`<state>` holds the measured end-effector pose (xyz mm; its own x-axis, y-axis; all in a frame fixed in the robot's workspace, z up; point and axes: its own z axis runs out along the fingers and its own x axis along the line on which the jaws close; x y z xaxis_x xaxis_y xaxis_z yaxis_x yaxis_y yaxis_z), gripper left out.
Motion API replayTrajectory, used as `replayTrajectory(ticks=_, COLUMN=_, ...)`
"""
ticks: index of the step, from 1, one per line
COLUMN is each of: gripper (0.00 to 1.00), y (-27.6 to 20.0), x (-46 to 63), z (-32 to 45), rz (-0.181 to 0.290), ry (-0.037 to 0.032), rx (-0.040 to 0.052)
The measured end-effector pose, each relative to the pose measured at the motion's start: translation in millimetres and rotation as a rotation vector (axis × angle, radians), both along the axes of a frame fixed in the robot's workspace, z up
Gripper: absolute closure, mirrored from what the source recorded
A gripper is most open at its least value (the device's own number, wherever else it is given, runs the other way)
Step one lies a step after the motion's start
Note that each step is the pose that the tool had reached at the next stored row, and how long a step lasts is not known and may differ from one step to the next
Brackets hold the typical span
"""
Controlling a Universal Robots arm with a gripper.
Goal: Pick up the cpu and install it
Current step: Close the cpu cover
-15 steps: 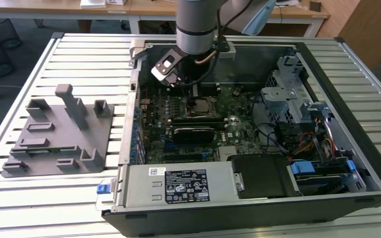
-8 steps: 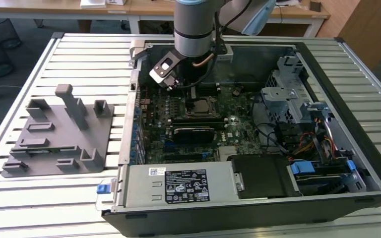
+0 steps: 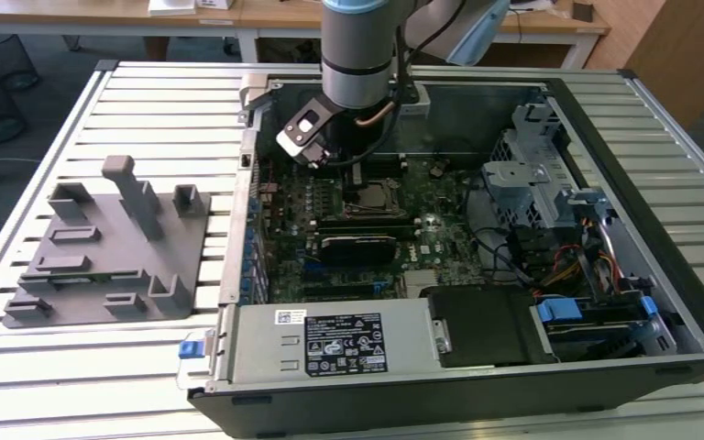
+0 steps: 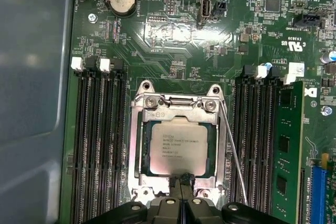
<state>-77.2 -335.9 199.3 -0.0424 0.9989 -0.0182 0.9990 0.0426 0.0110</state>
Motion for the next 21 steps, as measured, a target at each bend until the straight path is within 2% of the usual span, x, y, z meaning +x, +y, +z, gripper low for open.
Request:
replayTrajectory(ticks=7, gripper=0.89, y=0.1, x=0.1, z=0.4, rz=0.000, ry=-0.0003, rx=0.0005)
replayTrajectory(ticks=18, gripper=0.89, y=0.0, x=0.4, z=15.8, rz=0.000, ry=0.0002, rx=0.0001)
replayTrajectory(ticks=21, gripper=0.89, y=0.1, x=3.8, z=16.5, rz=0.000, ry=0.0041, rx=0.0003)
